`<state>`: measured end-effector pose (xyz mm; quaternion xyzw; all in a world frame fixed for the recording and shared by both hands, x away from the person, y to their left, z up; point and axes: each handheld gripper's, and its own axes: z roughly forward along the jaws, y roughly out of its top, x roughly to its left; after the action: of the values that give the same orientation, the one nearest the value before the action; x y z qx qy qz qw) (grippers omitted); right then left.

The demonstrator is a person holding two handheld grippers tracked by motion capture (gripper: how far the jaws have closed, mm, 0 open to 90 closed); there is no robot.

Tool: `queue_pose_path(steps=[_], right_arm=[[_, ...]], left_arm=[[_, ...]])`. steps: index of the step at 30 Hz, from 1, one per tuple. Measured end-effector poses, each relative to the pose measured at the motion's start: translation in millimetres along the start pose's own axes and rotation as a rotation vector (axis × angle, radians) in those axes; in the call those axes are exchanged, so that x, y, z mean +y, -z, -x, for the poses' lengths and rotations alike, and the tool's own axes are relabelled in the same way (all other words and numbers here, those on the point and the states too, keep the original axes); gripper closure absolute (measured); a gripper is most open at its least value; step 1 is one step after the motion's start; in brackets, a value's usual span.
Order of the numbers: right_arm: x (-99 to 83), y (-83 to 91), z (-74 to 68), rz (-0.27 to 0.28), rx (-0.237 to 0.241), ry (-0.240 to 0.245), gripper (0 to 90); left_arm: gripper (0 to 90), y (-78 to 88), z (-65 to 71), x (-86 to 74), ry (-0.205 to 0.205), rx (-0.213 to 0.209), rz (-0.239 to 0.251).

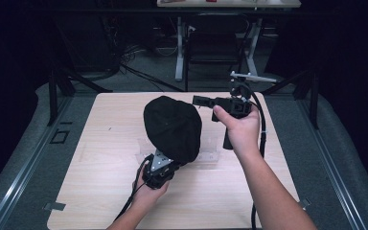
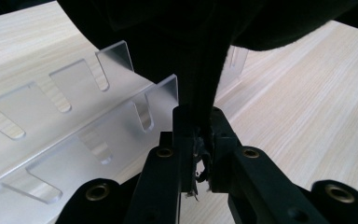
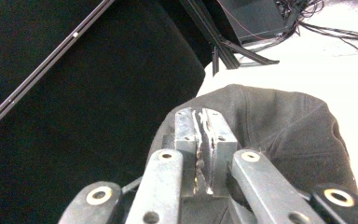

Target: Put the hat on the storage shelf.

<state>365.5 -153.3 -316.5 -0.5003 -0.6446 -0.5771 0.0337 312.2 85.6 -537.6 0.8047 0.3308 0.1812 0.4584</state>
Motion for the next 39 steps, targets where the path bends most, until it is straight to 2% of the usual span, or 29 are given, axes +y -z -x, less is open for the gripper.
queue_pose_path(steps=[3, 13, 15, 20, 21, 25, 26, 28, 29, 34, 36, 39], right_arm=[[0.3, 3.3, 0.0, 0.005, -0.001, 0.000, 85.6], [-0.9, 10.1, 3.7, 0.013, -0.023, 0.006, 85.0], [-2.2, 10.6, 5.4, 0.013, -0.030, 0.007, 85.0], [-5.3, 12.5, 11.9, 0.014, -0.045, 0.001, 84.8], [-6.0, 13.0, 13.5, 0.013, -0.050, -0.002, 84.7], [-8.6, 15.6, 17.0, 0.012, -0.065, -0.001, 84.2], [-10.2, 17.3, 18.7, 0.010, -0.069, -0.002, 83.8], [-11.0, 18.3, 19.5, 0.009, -0.072, -0.002, 83.6], [-12.3, 19.8, 20.6, 0.007, -0.081, 0.002, 83.5], [-17.6, 24.2, 23.6, 0.004, -0.114, 0.023, 83.1], [-23.1, 27.7, 25.7, 0.000, -0.150, 0.049, 82.8], [-26.9, 30.3, 27.3, -0.006, -0.168, 0.060, 82.3]], left_arm=[[85.0, 0.2, -1.1, -1.6, 0.019, -0.004, 0.004], [84.1, 1.3, -3.8, -6.3, 0.042, -0.006, 0.015], [83.5, 1.9, -5.2, -7.3, 0.059, -0.016, 0.018], [78.0, 4.8, -8.7, -8.9, 0.086, -0.016, 0.024], [76.0, 6.1, -10.5, -8.9, 0.081, -0.018, 0.013], [67.7, 10.1, -12.6, -10.1, 0.109, -0.014, 0.027], [62.2, 11.9, -13.7, -10.3, 0.115, -0.018, 0.026], [60.2, 16.1, -16.0, -10.9, 0.128, -0.016, 0.047], [57.9, 17.8, -17.1, -10.8, 0.129, -0.019, 0.043], [55.8, 26.1, -22.9, -11.6, 0.157, -0.027, 0.036], [54.6, 30.1, -24.4, -12.5, 0.161, -0.034, 0.033], [54.6, 36.4, -27.6, -14.1, 0.163, -0.027, 0.027]])
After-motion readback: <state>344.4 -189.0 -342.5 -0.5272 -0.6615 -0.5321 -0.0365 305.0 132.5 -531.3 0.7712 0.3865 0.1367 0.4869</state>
